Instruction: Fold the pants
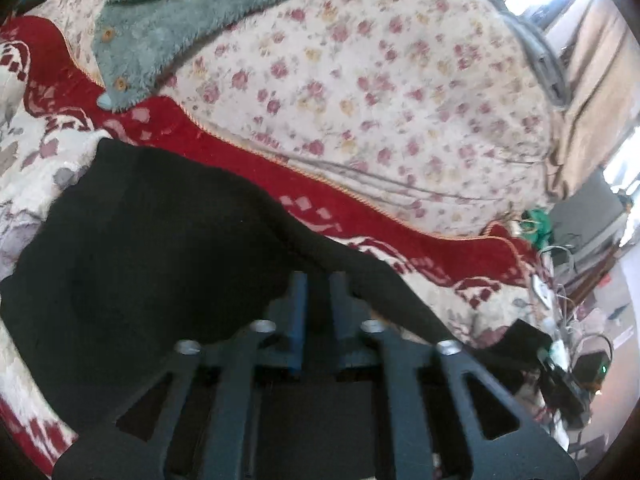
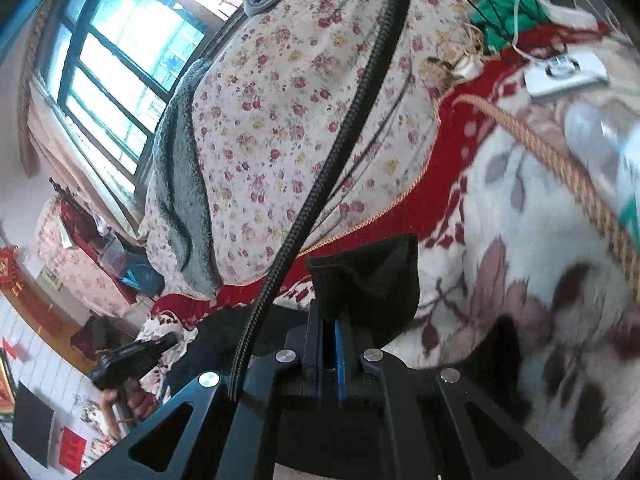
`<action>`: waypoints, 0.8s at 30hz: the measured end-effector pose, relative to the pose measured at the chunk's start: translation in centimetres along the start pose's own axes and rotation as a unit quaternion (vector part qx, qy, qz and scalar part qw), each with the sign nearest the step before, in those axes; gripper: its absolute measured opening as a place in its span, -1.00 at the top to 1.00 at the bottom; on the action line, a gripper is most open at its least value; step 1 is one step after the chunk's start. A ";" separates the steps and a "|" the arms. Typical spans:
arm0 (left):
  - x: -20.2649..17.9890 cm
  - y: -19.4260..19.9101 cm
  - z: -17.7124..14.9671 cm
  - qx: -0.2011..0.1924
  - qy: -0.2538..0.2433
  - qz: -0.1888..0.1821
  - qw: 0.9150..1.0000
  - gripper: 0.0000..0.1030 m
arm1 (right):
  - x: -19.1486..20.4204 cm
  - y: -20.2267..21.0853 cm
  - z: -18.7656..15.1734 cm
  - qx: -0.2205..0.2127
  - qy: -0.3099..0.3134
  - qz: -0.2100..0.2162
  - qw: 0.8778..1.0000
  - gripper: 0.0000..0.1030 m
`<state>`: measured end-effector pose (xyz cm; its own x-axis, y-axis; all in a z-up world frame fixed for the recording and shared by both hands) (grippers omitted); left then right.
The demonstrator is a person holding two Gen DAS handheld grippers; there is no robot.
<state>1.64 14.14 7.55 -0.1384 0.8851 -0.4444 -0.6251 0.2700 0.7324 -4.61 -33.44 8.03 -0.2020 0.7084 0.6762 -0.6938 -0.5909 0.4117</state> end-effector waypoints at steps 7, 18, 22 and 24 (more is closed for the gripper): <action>0.3 -5.5 1.6 0.029 0.041 0.014 0.999 -0.03 | -2.1 0.2 -0.4 -0.007 -0.026 0.014 1.000 0.92; -0.7 -12.2 3.0 0.047 0.065 0.049 0.996 -0.03 | -2.9 0.4 -0.4 -0.005 -0.027 0.015 0.999 0.92; -0.8 -12.0 2.9 0.036 0.043 0.079 0.995 0.79 | -2.9 0.3 -0.5 -0.003 -0.027 0.013 1.000 0.93; -0.6 -10.7 2.5 0.022 0.035 0.064 0.997 0.87 | -2.8 0.3 -0.5 -0.003 -0.025 0.010 1.000 0.93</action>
<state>10.36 11.66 1.27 -0.2685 0.8853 -0.3797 -0.5641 0.1750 0.8069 -4.62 -35.41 6.02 -0.1825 0.6762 0.7138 -0.6945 -0.6025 0.3932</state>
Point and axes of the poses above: each gripper's, at about its wrist camera, not at the fingertips, and y roughly against the way its jaws point, x to its left, z to its top, the point moved 1 cm from there along -y, roughly the way its jaws point, and after that the axes turned 4 degrees about z, right-handed, at the moved point
